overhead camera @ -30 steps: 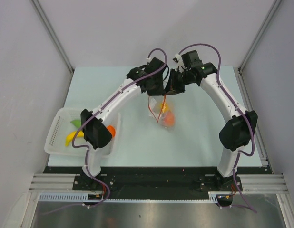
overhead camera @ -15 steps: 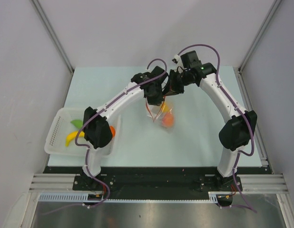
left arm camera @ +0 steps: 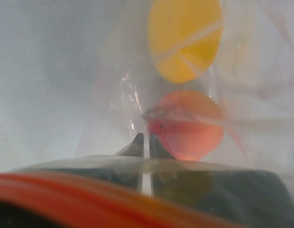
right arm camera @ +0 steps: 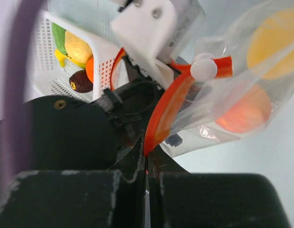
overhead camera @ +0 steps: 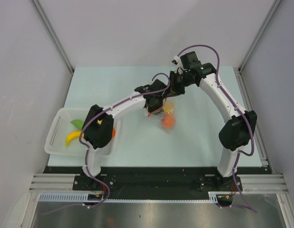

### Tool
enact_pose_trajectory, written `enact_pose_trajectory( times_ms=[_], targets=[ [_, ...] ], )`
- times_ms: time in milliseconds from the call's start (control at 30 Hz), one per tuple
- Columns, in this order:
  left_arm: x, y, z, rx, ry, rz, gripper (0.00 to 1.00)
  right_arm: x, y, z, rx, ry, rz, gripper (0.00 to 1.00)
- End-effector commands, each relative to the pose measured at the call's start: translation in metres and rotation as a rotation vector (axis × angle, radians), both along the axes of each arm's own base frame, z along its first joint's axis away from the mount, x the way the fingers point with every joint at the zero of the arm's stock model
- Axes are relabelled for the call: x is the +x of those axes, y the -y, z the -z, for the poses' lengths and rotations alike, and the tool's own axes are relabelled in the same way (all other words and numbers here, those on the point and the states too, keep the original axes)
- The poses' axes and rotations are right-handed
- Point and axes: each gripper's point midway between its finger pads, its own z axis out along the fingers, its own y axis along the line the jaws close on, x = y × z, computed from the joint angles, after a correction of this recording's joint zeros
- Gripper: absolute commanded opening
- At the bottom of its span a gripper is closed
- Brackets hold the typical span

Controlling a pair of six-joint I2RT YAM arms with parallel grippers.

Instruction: Open the zip-top bag and remove the fake food

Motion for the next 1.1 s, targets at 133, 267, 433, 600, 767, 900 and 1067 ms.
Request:
enact_pose_trajectory(
  times_ms=[133,267,433,600,767,900,1067],
  targets=[
    [-0.004,0.041,-0.030,-0.205,0.080,0.205,0.17,-0.002,0.016,-0.011,0.011,0.009,-0.006,0.00],
    [-0.006,0.048,-0.029,-0.238,0.071,0.227,0.24,-0.003,0.030,-0.010,0.011,-0.002,0.018,0.00],
    [-0.014,0.063,-0.019,-0.302,0.007,0.271,0.40,-0.005,0.044,-0.009,0.007,-0.012,0.039,0.00],
    [-0.016,0.069,-0.018,-0.319,-0.001,0.297,0.58,-0.007,0.058,-0.007,0.001,-0.020,0.064,0.00],
    [-0.022,0.074,0.002,-0.301,-0.062,0.317,0.59,-0.011,0.064,-0.007,0.001,-0.024,0.074,0.00],
    [-0.027,0.073,0.018,-0.270,-0.095,0.313,0.61,-0.012,0.068,-0.008,0.003,-0.020,0.082,0.00],
    [-0.027,0.072,0.034,-0.248,-0.109,0.317,0.72,-0.014,0.071,-0.005,-0.002,-0.025,0.087,0.00]
  ],
)
